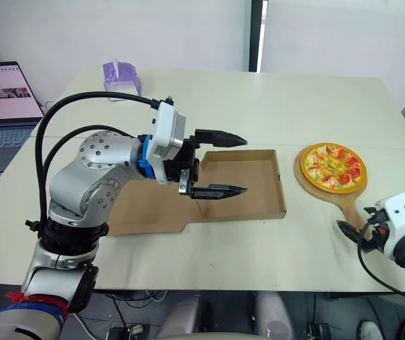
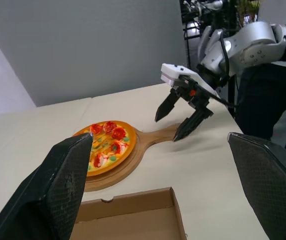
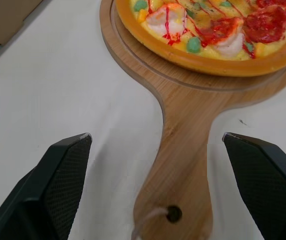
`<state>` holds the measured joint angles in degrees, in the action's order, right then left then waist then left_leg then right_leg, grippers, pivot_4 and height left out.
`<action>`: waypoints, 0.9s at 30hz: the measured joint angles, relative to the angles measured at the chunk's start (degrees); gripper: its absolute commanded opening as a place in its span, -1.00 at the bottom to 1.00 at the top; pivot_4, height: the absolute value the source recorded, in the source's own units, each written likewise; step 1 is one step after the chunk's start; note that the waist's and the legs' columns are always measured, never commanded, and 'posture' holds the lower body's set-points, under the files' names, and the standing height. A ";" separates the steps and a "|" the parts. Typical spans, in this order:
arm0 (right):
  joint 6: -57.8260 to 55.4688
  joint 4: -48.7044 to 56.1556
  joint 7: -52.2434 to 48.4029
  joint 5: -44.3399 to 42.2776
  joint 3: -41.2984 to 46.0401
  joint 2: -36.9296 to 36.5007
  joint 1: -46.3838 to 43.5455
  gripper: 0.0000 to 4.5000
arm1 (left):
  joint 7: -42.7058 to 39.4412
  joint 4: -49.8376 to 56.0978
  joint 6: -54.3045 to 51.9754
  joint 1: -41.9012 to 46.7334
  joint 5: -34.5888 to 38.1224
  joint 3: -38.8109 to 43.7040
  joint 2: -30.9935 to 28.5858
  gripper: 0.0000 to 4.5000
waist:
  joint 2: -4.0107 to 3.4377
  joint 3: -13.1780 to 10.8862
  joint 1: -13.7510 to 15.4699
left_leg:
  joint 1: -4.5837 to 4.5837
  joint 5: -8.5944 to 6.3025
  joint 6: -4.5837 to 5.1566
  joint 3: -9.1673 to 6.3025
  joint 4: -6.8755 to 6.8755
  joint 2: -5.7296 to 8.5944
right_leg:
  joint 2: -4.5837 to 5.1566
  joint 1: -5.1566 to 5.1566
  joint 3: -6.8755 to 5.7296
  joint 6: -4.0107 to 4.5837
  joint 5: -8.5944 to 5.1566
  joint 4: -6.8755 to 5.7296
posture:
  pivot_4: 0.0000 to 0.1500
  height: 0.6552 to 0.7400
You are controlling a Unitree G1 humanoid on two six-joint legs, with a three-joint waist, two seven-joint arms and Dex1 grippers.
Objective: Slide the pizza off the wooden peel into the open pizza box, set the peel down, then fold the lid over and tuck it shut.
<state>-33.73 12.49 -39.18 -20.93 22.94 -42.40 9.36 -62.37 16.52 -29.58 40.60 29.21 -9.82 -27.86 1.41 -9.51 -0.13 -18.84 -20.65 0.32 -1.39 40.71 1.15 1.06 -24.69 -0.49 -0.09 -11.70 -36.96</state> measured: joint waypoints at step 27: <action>0.48 -11.67 4.50 0.73 -1.59 4.86 -8.56 -0.28 | 2.82 6.31 -4.61 -2.91 2.12 0.07 -2.23 1.00 | -0.07 -0.03 -0.11 | 0.02 -0.03 0.06 -0.03 -0.01 0.02 | 0.05 0.06 -0.01 -0.18 -0.11 0.01 | 1.00 1.00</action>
<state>-33.25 0.82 -34.67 -20.20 21.35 -37.55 0.80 -59.56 22.83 -34.19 37.68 31.34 -9.75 -30.09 1.34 -9.54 -0.24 -18.81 -20.68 0.38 -1.42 40.70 1.16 1.11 -24.62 -0.50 -0.27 -11.81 -36.95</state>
